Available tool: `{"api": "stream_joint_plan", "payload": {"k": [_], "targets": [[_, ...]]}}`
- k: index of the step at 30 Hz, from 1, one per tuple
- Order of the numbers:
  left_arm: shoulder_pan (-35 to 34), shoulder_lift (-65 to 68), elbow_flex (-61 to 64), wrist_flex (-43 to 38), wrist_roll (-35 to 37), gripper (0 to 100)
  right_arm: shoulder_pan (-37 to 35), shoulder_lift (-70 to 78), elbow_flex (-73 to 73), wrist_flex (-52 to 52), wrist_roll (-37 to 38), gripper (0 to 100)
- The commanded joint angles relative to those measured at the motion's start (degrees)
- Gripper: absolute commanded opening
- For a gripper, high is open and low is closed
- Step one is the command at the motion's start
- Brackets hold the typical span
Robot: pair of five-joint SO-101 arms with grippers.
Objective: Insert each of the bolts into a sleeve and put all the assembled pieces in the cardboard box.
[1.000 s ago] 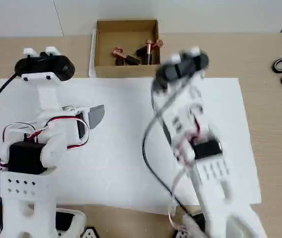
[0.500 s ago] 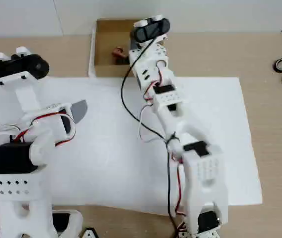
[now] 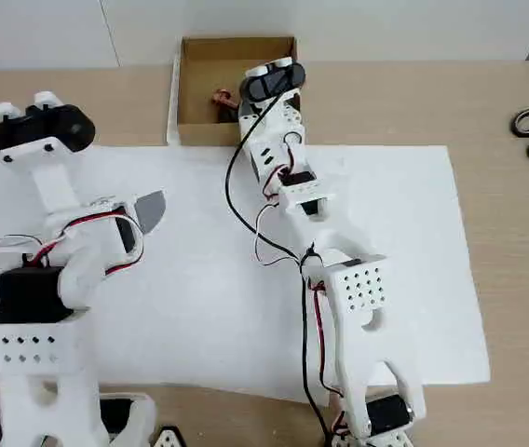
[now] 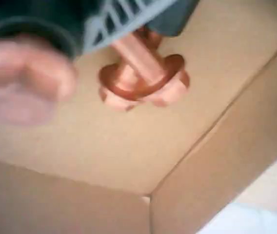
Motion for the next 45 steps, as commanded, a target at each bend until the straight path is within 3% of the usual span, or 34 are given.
{"api": "stream_joint_plan", "payload": {"k": [1,3,13,19,23,28,33,43,45], "targets": [[-0.3,-0.4,-0.2,-0.3,0.4,26,0.2,-1.6,-3.5,3.9,-0.2,23.1],[-0.3,-0.5,-0.2,-0.3,0.4,26,0.1,-1.6,-3.5,4.0,-0.2,26.7],[-0.3,-0.6,-0.2,0.1,0.4,26,1.9,-8.1,-4.1,5.2,-0.2,26.4],[-0.2,-0.7,-0.2,0.1,0.1,26,2.7,-18.2,-4.1,15.3,-0.4,26.4],[-0.2,-0.7,-0.3,0.2,-6.2,26,2.9,-26.7,-4.1,22.9,-0.4,26.4],[-0.2,-1.3,-1.6,3.4,-8.7,26,2.8,-39.9,-4.1,38.2,-0.4,26.4],[-0.2,-10.3,-2.0,3.6,-8.9,26,0.5,-57.9,-4.1,59.3,-0.5,26.4],[-0.6,-35.6,9.7,-6.2,-8.7,26,-4.6,-88.1,-3.8,101.8,-0.6,26.4],[-0.6,-40.6,14.7,-9.3,-8.7,26,-4.5,-91.4,-0.6,104.9,-0.4,26.4]]}}
